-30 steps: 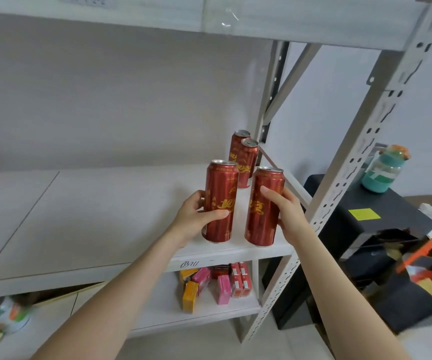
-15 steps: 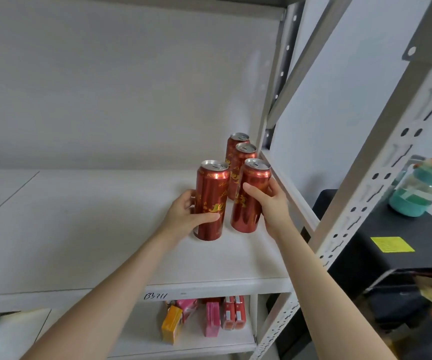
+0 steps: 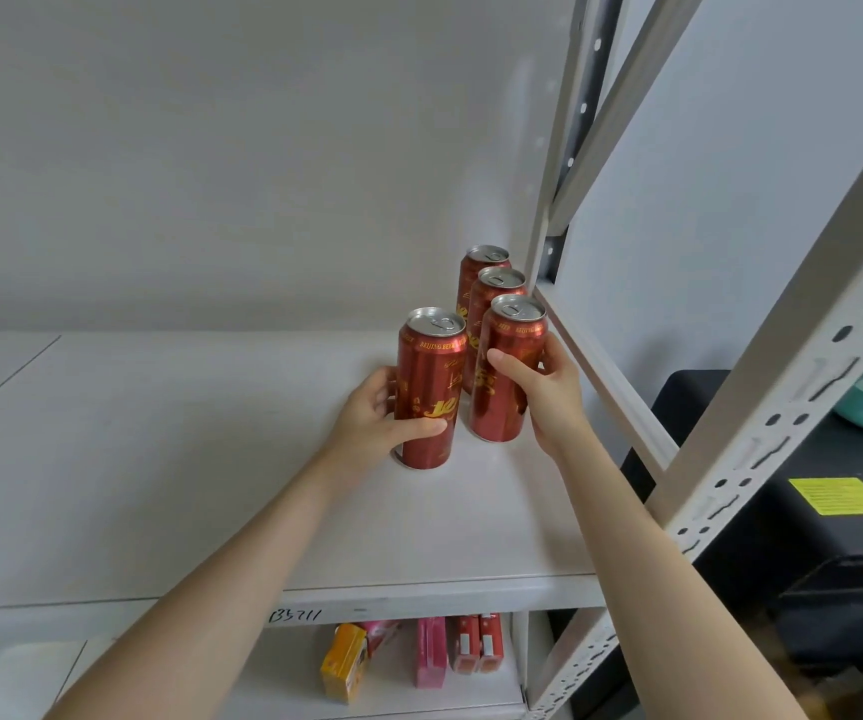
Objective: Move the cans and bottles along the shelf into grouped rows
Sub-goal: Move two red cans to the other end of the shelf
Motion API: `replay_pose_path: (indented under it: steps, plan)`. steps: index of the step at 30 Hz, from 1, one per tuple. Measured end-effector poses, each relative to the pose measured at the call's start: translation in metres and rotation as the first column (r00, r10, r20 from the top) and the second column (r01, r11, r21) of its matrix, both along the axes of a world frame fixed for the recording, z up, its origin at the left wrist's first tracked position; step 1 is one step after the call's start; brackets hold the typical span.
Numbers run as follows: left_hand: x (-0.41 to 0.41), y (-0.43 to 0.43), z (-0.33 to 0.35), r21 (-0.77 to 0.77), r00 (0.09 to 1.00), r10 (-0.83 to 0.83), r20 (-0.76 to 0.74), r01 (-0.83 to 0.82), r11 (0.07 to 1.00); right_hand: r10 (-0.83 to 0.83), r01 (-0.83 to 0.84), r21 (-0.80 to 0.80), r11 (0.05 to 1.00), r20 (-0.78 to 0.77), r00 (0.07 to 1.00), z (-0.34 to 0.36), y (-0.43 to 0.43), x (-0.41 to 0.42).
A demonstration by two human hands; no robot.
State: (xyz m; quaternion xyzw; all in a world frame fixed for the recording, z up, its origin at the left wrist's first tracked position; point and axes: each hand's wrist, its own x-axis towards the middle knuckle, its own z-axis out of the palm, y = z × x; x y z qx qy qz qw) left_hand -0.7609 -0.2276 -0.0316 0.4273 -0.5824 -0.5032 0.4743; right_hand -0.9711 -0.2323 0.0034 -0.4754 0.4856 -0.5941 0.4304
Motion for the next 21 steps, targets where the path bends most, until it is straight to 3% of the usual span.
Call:
replay_pose_path:
  steps: [11, 14, 18, 21]
  plan:
    - [0.005, -0.002, -0.007, -0.018, 1.000, -0.024, 0.007, 0.024, 1.000, -0.017, 0.016, -0.007, 1.000, -0.041, 0.999, -0.009, -0.005, -0.002]
    - [0.012, -0.003, -0.009, -0.014, 0.996, -0.039, 0.083, 0.041, 0.999, -0.088, 0.089, 0.016, 0.996, -0.045, 0.995, -0.011, 0.006, -0.006]
    - [0.021, -0.004, -0.015, 0.002, 0.983, -0.050, 0.175, 0.051, 0.999, -0.336, 0.336, -0.024, 0.942, -0.026, 0.941, -0.020, 0.034, -0.002]
    - [0.019, 0.001, -0.016, -0.005, 0.979, -0.057, 0.194, 0.059, 0.998, -0.266, 0.262, -0.071, 0.962, -0.041, 0.963, -0.024, 0.051, 0.007]
